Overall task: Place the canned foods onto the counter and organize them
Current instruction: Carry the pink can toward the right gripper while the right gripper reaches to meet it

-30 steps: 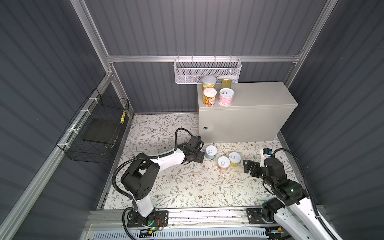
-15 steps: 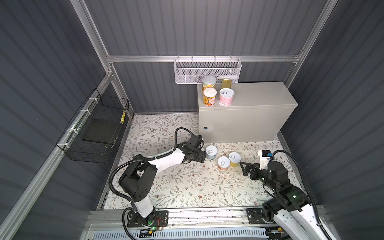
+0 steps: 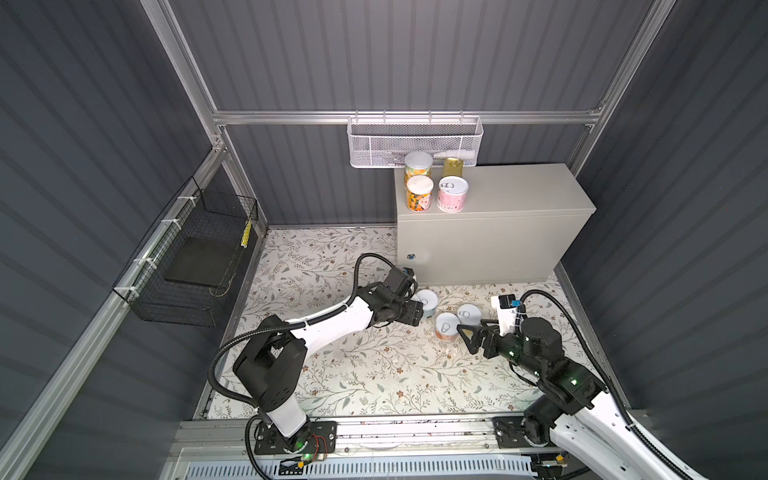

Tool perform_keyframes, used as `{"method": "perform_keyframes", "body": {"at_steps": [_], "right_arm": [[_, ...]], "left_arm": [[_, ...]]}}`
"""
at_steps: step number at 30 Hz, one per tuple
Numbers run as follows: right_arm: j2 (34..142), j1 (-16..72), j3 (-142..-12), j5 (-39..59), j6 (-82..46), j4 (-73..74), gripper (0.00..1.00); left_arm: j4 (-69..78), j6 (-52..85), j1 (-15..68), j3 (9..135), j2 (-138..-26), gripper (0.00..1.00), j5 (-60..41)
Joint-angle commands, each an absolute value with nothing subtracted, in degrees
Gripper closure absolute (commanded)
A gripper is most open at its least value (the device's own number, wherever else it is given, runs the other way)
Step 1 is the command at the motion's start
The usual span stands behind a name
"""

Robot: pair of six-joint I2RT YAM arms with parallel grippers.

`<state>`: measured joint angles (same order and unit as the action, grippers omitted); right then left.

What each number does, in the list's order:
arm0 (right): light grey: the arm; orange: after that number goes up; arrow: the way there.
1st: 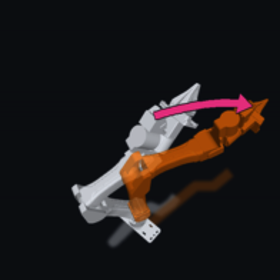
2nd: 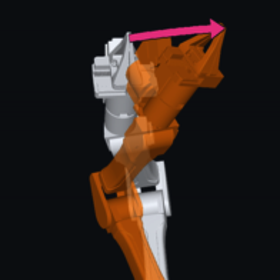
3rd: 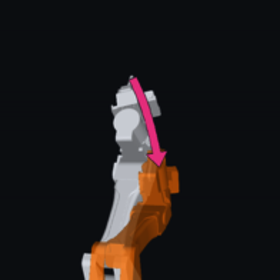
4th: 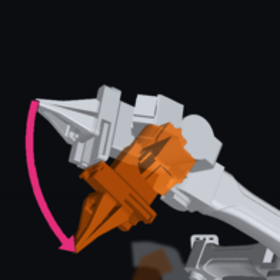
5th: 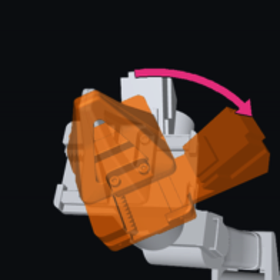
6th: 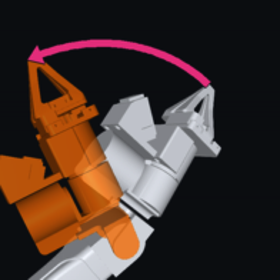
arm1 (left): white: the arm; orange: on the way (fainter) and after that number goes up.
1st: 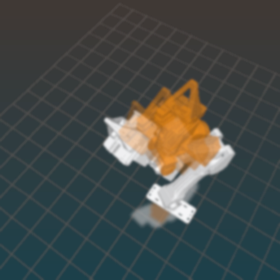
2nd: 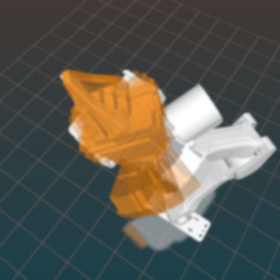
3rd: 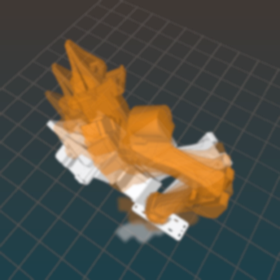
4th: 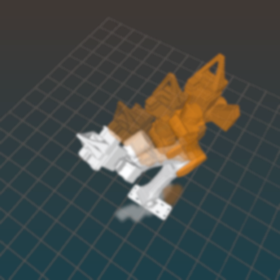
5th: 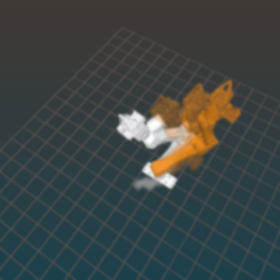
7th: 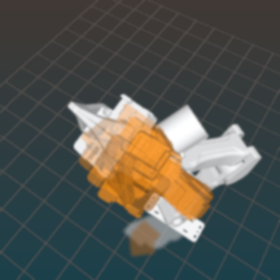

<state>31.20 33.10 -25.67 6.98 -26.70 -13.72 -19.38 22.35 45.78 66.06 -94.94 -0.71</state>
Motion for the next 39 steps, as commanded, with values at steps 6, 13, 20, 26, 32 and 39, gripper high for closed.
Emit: {"method": "perform_keyframes", "body": {"at_steps": [6, 13, 20, 26, 32, 39], "right_arm": [[32.2, 37.4, -23.1, 5.8, -24.0, -6.1, 0.01], [32.5, 37.4, -20.5, 10.4, -22.1, 2.5, 0.01], [37.5, 37.7, -21.2, 15.3, -17.0, 6.9, 0.01], [37.8, 38.1, -21.7, 14.2, -12.0, 7.5, 0.01], [40.8, 38.1, -22.6, 11.0, -9.5, 9.5, 0.01], [45.5, 38.1, -23.9, 10.2, -7.3, 14.4, 0.01]], "left_arm": [[-19.5, 23.6, 45.8, 69.3, -92.0, 0.55, -2.8], [-21.5, 24.0, 45.8, 73.8, -93.5, 0.56, -7.9], [-24.5, 22.4, 45.8, 78.0, -95.0, 0.56, -11.7], [-26.2, 21.2, 45.8, 80.2, -94.3, 0.56, -15.6], [-26.2, 22.1, 45.8, 80.4, -92.4, 0.56, -20.9], [-27.1, 20.9, 45.8, 80.2, -91.3, 0.56, -23.5]]}}
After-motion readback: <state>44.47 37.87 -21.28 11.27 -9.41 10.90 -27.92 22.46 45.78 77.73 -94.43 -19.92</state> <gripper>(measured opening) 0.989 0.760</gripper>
